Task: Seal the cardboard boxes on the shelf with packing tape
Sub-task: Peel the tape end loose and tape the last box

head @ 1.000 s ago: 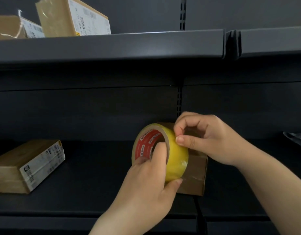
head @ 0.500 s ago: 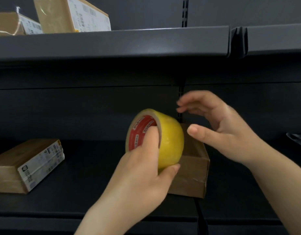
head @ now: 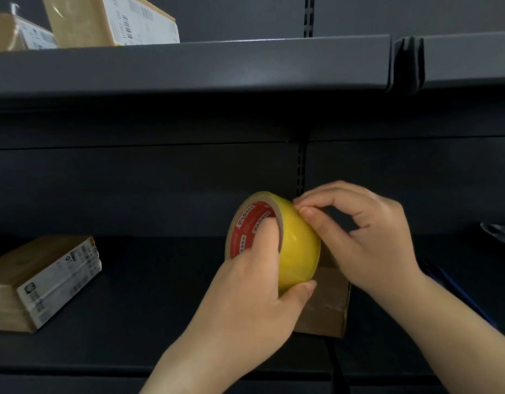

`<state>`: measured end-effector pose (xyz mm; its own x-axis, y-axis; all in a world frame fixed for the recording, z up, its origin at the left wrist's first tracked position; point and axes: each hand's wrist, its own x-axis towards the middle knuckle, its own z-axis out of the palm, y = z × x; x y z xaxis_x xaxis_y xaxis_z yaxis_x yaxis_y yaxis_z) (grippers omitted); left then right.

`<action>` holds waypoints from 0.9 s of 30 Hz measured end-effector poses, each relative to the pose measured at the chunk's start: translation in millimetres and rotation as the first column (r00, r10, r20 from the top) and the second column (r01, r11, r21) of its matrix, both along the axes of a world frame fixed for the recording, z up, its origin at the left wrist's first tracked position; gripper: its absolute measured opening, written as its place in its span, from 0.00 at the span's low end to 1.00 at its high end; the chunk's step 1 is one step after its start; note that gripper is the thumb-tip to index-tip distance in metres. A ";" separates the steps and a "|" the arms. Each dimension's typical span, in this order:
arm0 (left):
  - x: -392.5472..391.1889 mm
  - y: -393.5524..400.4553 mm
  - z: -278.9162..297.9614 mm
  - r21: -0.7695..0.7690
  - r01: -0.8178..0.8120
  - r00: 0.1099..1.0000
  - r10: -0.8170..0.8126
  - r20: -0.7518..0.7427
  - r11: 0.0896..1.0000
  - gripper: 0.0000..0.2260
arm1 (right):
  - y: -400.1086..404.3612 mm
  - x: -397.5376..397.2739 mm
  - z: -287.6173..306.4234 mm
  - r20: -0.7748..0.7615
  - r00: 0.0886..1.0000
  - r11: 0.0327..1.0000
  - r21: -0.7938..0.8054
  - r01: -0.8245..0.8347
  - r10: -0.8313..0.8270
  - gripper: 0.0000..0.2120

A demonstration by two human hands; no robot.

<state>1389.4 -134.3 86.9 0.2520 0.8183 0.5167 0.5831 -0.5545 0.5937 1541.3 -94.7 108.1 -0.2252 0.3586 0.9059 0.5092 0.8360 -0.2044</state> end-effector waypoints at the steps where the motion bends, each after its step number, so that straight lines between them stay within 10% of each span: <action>1: 0.4 0.7 -0.3 -0.009 -0.005 1.000 0.005 0.012 1.000 0.24 | 0.7 -1.7 -0.2 0.036 0.997 0.998 0.030 0.062 -0.063 0.06; 7: -3.4 1.5 7.1 -0.162 0.115 0.927 -0.047 0.372 0.980 0.15 | -8.8 0.0 27.1 0.039 0.990 0.986 0.106 0.130 -0.134 0.05; 13: -9.4 0.4 12.6 -0.191 0.163 0.892 -0.062 0.447 0.968 0.13 | 15.2 8.4 52.2 -0.204 0.904 0.694 -0.584 -0.421 0.377 0.08; 27: -19.9 -8.9 8.6 -0.361 0.631 0.682 -0.270 0.679 0.687 0.17 | 67.4 22.9 68.8 -0.048 0.919 0.465 -0.851 -0.242 0.391 0.07</action>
<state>1369.4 -143.2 95.5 0.4969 0.8429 0.2062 -0.1712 -0.1377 0.9756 1564.2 -27.3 176.9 -0.5753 0.7982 0.1787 0.3291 0.4259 -0.8428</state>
